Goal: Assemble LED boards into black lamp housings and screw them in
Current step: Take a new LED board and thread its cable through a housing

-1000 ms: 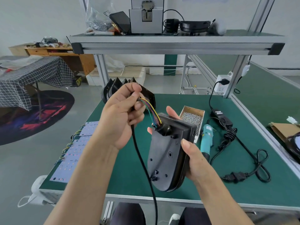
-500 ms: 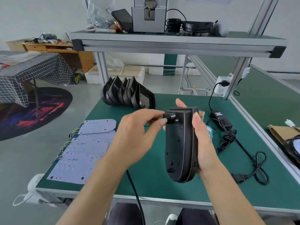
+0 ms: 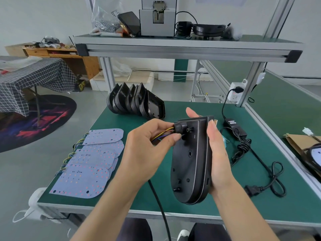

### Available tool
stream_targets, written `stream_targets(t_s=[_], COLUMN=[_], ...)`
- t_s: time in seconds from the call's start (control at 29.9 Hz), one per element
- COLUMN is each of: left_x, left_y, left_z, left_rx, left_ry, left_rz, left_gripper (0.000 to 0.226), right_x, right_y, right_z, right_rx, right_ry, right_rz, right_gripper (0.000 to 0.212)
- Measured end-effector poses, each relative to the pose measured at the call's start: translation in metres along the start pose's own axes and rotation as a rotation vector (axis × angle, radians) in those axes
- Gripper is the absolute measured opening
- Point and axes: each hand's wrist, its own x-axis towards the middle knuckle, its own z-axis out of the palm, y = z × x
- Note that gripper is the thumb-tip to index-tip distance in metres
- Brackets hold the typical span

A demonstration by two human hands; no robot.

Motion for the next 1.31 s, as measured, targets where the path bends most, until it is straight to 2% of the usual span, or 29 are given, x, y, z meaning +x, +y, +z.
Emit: stream_targets(t_s=[0.17,0.44,0.6,0.77,0.9,1.14,1.31], left_x=[0.001,-0.001,0.000,0.002,-0.002,-0.011,-0.013], left_y=[0.003,0.009,0.019,0.032,0.027,0.022,0.020], left_z=[-0.004,-0.009,-0.016,-0.020,-0.017,-0.014,-0.014], left_rx=[0.081,0.362,0.362,0.449,0.463,0.395,0.434], left_ry=[-0.009,0.029,0.011,0.008,-0.009,0.051,0.016], left_rz=[0.021,0.286,0.324,0.415,0.363,0.379,0.404], left_gripper=[0.015,0.015,0.015,0.017,0.017,0.023,0.023], right_x=[-0.003,-0.010,-0.012,-0.017,-0.021,-0.022,-0.025], right_y=[-0.002,-0.001,-0.007,-0.017,-0.018,-0.024,-0.020], right_z=[0.004,0.006,0.007,0.012,0.017,0.021,0.021], right_rx=[0.011,0.097,0.039,0.117,0.161,0.129,0.136], right_ry=[0.003,0.003,-0.027,-0.011,0.049,0.036,0.065], right_rz=[0.019,0.080,0.068,0.061,0.131,0.164,0.216], right_gripper=[0.072,0.072,0.072,0.070,0.056,0.057,0.059])
